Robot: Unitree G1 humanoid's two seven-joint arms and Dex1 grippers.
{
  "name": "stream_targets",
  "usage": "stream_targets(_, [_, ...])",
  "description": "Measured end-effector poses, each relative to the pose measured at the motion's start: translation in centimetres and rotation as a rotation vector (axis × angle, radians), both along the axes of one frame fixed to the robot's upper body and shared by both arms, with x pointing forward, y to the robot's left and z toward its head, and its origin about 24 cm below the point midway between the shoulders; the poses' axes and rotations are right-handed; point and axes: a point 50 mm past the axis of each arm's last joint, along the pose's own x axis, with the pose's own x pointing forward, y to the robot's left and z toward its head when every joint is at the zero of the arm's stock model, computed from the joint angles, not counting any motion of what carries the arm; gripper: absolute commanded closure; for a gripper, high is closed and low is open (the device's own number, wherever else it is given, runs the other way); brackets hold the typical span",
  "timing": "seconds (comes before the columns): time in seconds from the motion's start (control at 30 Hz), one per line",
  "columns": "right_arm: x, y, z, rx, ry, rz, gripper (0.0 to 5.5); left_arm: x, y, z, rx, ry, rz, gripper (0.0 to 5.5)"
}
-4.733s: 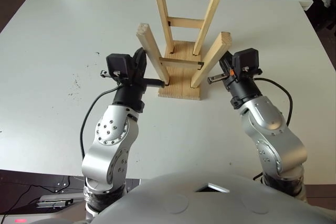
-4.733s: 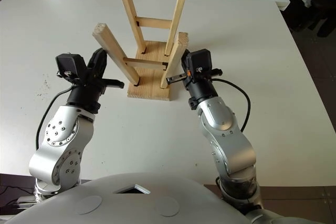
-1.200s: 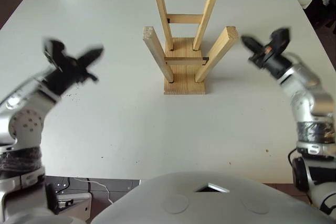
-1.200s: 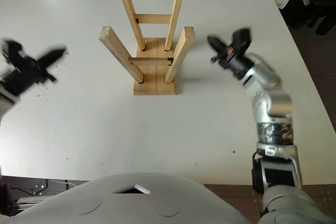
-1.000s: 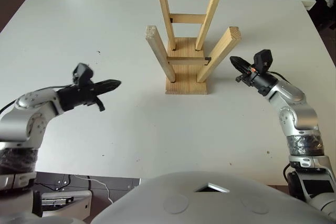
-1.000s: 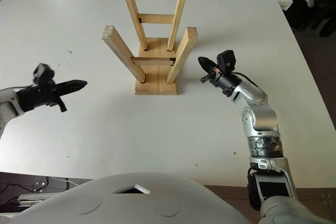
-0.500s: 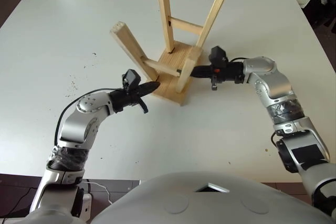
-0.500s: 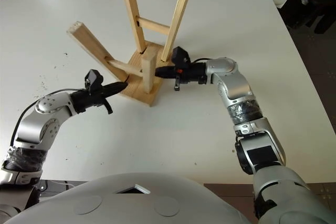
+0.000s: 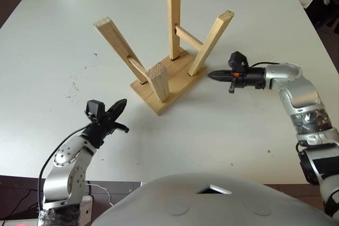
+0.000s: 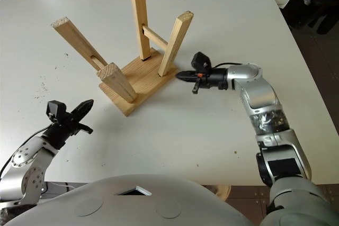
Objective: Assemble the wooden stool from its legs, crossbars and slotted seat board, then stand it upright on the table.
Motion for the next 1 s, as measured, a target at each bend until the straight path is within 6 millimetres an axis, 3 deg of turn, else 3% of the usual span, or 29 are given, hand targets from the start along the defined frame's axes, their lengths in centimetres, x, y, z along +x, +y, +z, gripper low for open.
stream_targets(0.1, [2.5, -0.6, -0.8, -0.052, -0.047, -0.125, 5.50, -0.7, -0.7, -0.6, -0.026, 0.045, -0.011, 5.46])
stream_targets(0.2, [4.1, 0.4, -2.3, -0.071, -0.054, -0.170, 5.50, -0.6, -3.0, -1.6, -0.046, 0.107, -0.107, 5.46])
stream_targets(0.37, [3.9, 2.9, -4.6, -0.036, 0.026, -0.108, 5.50, 1.2, -5.0, -2.4, -0.035, 0.139, -0.211, 5.46])
stream_targets(0.5, [3.5, 1.9, -4.6, -0.038, 0.042, -0.076, 5.50, 2.7, -5.1, -2.4, 0.005, 0.125, -0.241, 5.46])
stream_targets(0.73, [-0.7, -1.2, -4.5, -0.038, 0.083, 0.051, 5.50, 3.4, -4.4, -2.3, 0.036, 0.117, -0.224, 5.46])
stream_targets(1.0, [-8.3, -1.6, -4.1, -0.030, 0.159, 0.096, 5.50, 2.2, -2.8, -1.8, 0.086, 0.133, -0.239, 5.46])
